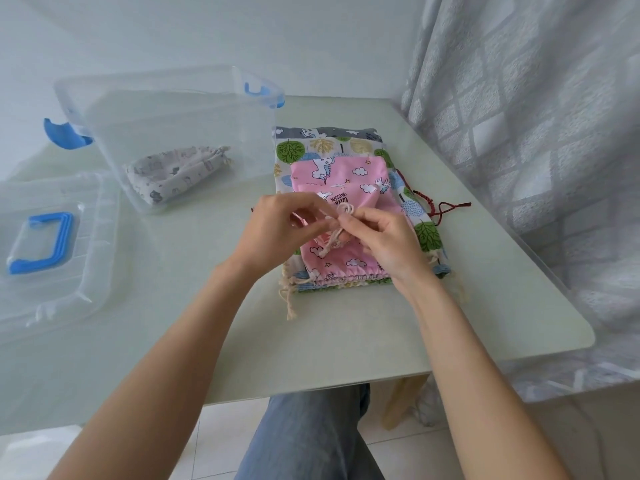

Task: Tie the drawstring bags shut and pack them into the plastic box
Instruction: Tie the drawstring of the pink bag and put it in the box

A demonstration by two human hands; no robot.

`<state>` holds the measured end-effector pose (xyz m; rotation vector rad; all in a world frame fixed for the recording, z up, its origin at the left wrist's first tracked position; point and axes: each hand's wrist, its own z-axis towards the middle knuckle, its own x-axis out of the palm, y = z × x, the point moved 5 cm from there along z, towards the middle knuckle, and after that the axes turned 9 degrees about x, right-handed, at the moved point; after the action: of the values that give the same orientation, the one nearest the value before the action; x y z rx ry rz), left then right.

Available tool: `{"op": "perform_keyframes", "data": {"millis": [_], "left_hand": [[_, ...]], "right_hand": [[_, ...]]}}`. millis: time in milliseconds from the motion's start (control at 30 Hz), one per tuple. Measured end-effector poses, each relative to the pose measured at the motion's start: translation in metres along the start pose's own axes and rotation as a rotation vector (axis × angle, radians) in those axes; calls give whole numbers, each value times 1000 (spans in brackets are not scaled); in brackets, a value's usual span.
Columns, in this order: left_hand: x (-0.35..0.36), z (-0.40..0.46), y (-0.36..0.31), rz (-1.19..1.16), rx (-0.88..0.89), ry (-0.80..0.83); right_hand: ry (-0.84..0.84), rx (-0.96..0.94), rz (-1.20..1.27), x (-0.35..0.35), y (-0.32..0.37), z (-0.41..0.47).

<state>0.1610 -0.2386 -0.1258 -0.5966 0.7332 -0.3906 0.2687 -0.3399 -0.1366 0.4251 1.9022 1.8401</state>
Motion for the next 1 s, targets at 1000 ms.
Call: {"op": "perform_keyframes", "data": {"millis": [1000], "left_hand": [[9,-6,4,-279,-176,28]], "right_hand": [[-42,-170,-132,-11,-4,2]]}}
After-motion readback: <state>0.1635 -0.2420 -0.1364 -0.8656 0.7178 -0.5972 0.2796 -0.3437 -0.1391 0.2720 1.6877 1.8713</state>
